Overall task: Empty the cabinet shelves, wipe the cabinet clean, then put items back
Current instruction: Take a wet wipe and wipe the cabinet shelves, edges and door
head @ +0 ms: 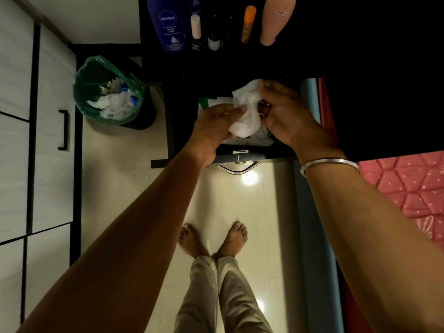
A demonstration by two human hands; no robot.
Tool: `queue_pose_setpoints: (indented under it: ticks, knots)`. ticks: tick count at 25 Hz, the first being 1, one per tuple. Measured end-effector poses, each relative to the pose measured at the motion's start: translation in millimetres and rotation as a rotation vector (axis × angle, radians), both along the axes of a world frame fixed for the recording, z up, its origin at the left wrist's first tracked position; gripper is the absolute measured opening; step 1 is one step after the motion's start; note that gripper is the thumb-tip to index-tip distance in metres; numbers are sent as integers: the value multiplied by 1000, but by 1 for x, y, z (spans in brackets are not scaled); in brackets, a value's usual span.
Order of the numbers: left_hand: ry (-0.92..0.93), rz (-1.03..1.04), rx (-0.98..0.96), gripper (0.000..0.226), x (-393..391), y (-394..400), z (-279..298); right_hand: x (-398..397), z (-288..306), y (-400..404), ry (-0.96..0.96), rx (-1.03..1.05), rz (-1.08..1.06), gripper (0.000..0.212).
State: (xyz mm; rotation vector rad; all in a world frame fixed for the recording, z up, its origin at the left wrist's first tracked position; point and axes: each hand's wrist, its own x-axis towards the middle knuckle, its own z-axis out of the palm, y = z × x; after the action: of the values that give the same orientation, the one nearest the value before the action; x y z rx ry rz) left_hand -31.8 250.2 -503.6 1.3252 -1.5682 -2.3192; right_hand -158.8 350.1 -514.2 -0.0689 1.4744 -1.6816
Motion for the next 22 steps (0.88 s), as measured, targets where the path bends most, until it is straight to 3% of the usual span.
queue_pose_setpoints:
  ticks: [2, 5, 7, 9, 12, 13, 15, 22]
  knots:
    - [-26, 69, 14, 1, 7, -1, 2, 6, 8, 4, 182, 130, 135, 28]
    - [-46, 139, 144, 7, 14, -1, 11, 17, 19, 10, 490, 277, 434, 43]
    - [-42, 137, 150, 15, 15, -2, 16, 20, 19, 12, 659, 368, 518, 44]
    - [-45, -56, -98, 21, 21, -4, 17, 17, 18, 19, 701, 395, 451, 36]
    - [-219, -798, -897, 68, 37, -13, 7, 8, 13, 31, 725, 461, 391, 28]
    - [-282, -945, -1129, 79, 41, -15, 6, 7, 12, 34, 742, 483, 408, 28]
    - [-330, -969, -1360, 91, 44, -16, 7, 9, 10, 37, 801, 500, 427, 27]
    - [-302, -690, -1495, 92, 38, -24, -4, 18, -1, 21, 1093, 575, 296, 21]
